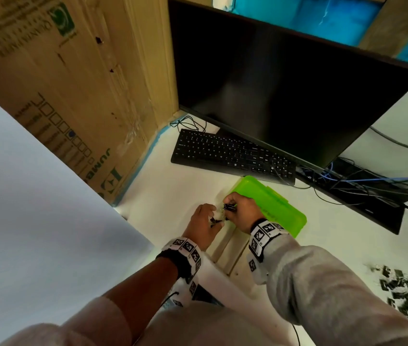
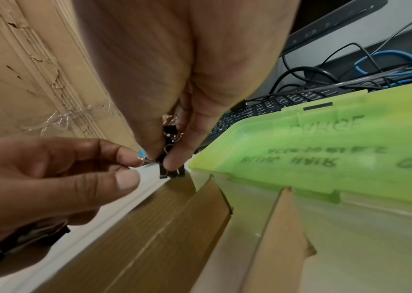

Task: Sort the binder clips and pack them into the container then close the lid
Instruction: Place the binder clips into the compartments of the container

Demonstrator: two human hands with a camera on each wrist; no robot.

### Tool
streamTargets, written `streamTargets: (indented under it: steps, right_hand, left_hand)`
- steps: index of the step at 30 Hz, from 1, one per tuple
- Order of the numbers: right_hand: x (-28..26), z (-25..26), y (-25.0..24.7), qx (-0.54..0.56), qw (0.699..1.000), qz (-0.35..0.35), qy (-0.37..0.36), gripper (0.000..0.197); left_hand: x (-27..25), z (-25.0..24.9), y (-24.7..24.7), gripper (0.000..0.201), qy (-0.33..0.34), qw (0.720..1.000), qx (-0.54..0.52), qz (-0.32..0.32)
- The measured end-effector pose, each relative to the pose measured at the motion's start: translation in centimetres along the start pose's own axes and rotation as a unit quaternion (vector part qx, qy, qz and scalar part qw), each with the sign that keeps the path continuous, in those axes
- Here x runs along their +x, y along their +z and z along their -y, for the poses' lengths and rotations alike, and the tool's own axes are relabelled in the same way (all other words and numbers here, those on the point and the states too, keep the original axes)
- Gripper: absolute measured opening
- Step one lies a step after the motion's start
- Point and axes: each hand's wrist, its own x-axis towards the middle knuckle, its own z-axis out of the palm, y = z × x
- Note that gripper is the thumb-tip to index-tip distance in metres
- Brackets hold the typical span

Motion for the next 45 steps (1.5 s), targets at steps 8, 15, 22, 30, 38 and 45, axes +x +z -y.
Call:
streamTargets:
  steps: [8,15,22,30,38,45]
  right_hand:
    - [-0.2,0.3,0.8,0.017,1.000,0.001,0.017,0.027]
    - [-0.1,0.5,0.7,-0.006,1.000,0.008,-0.003,0.025]
    - [-0.2,1.4,0.6,-0.056,0.995,0.066,-0.047,0.030]
    - [-0.2,2.6,1.1,-0.116,0.977,0.135,-0.113,0.027]
    - [-0.7,2.2,0.8,-0.157,0.971,0.146,-0.104,0.034]
    - [-2.7,0.7,0.1,-0.141,0.984,0.089,-0.065,0.032]
  left_hand:
    - [0.2,0.0,0.6,0.039,-0.008,0.999,-0.042,0.024]
    - [-0.3,-0.3,-0.4,0.048,0.004,0.996,-0.035,0.080]
    - [-0.2,0.7,-2.7,0.070,0.012,0.995,-0.027,0.094]
    - [-0.5,0.4,-2.6,0.047,0.004,0.997,-0.009,0.073]
    - [-0.6,1.4,-2.8,0.052,0.038,0.996,0.063,0.057]
    - [0.7,-0.6,-3.0,0.043,0.096,0.963,0.217,0.128]
